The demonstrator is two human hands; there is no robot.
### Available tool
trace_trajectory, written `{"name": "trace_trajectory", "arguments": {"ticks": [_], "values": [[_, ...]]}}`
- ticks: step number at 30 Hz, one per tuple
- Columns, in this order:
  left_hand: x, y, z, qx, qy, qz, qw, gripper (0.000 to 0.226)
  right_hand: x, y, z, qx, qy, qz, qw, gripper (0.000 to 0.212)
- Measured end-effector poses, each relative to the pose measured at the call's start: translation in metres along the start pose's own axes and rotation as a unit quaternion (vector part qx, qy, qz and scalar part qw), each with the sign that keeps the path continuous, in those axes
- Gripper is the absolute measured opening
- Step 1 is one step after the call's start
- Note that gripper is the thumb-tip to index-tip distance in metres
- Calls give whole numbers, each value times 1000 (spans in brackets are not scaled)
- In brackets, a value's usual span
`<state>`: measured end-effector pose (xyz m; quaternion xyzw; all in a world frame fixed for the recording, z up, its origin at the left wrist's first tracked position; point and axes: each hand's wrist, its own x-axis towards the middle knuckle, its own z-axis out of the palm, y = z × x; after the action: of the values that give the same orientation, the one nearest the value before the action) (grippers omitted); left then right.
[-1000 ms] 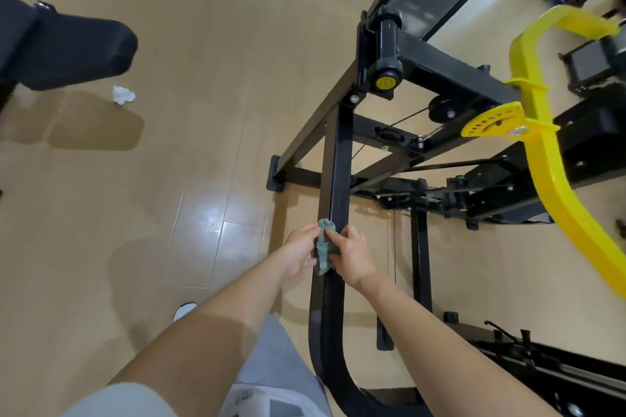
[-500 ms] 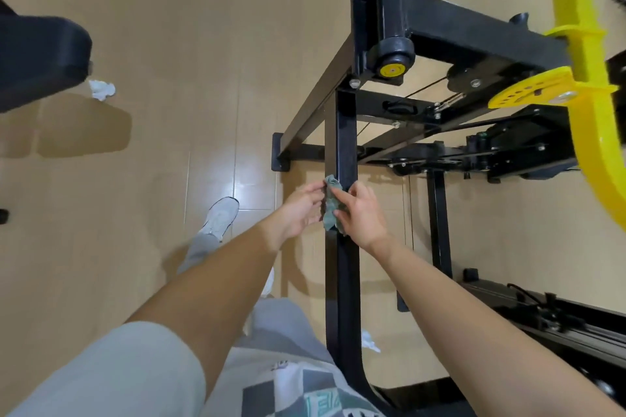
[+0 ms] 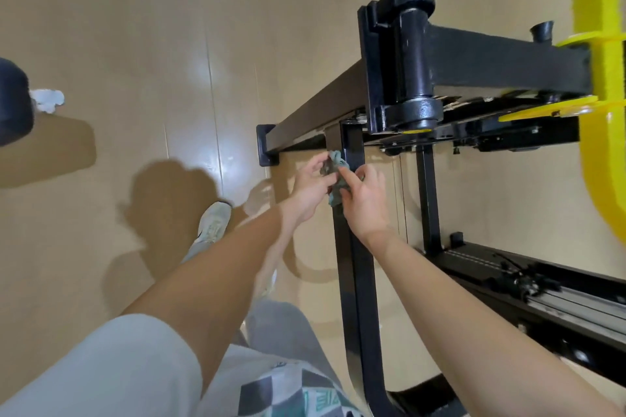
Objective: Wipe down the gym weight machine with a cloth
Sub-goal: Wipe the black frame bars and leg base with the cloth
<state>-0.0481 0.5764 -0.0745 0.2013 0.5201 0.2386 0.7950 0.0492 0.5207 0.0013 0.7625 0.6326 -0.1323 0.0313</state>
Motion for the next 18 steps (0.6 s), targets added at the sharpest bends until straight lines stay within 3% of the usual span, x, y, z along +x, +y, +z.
{"name": "trace_trajectory", "arguments": {"ticks": [11, 18], "values": [[31, 50, -2, 44, -16, 42, 998, 60, 32, -20, 15, -6, 52, 88, 995, 62], [-22, 30, -6, 187, -59, 45, 979, 12, -21, -1, 17, 113, 59, 125, 984, 43]]}}
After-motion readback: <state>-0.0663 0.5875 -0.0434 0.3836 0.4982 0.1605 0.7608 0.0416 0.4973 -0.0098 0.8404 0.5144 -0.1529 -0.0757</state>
